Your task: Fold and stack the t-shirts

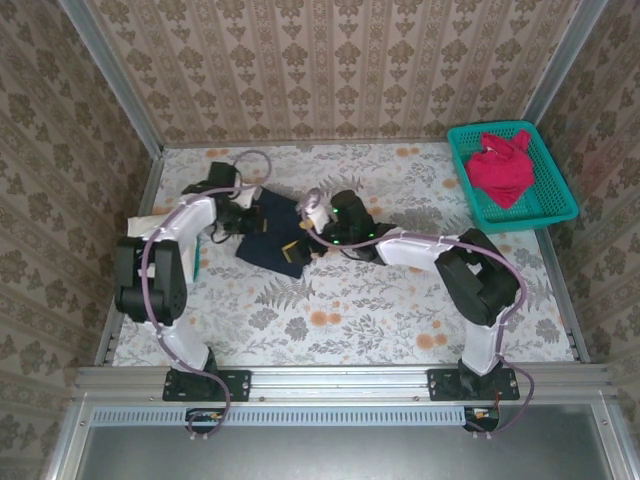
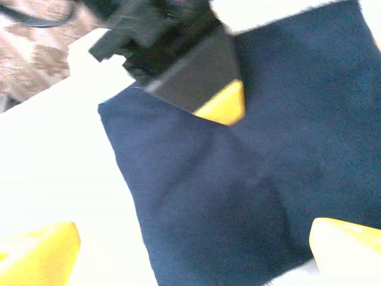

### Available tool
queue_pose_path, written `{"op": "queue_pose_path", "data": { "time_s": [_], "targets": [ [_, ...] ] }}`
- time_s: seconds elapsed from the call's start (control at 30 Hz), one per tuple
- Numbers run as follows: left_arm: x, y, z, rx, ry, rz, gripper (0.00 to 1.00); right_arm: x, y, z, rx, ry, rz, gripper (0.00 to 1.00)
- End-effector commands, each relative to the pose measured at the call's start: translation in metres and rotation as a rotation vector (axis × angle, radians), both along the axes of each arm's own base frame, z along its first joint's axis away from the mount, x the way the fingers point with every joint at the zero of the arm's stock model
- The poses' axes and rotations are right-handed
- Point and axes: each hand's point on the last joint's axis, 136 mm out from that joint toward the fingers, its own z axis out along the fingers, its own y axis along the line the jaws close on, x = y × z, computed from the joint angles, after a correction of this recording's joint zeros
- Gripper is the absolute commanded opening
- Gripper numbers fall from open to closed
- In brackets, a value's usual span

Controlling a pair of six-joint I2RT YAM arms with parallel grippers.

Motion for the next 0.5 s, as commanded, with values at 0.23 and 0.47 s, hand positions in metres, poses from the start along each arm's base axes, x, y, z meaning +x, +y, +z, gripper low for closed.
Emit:
{"op": "queue_pose_path", "data": {
  "time_s": [0.23,0.47],
  "targets": [
    [-0.048,0.085,0.048,0.089,-0.019,-0.011,0.00,-0.015,0.071,0.052,0.120,-0.203,0.209,1.00],
    [-0.066,0.125,0.073,0.181,-0.014,0.012,0.00,-0.014,0.071,0.042,0.078,-0.195,0.216,1.00]
  ]
}}
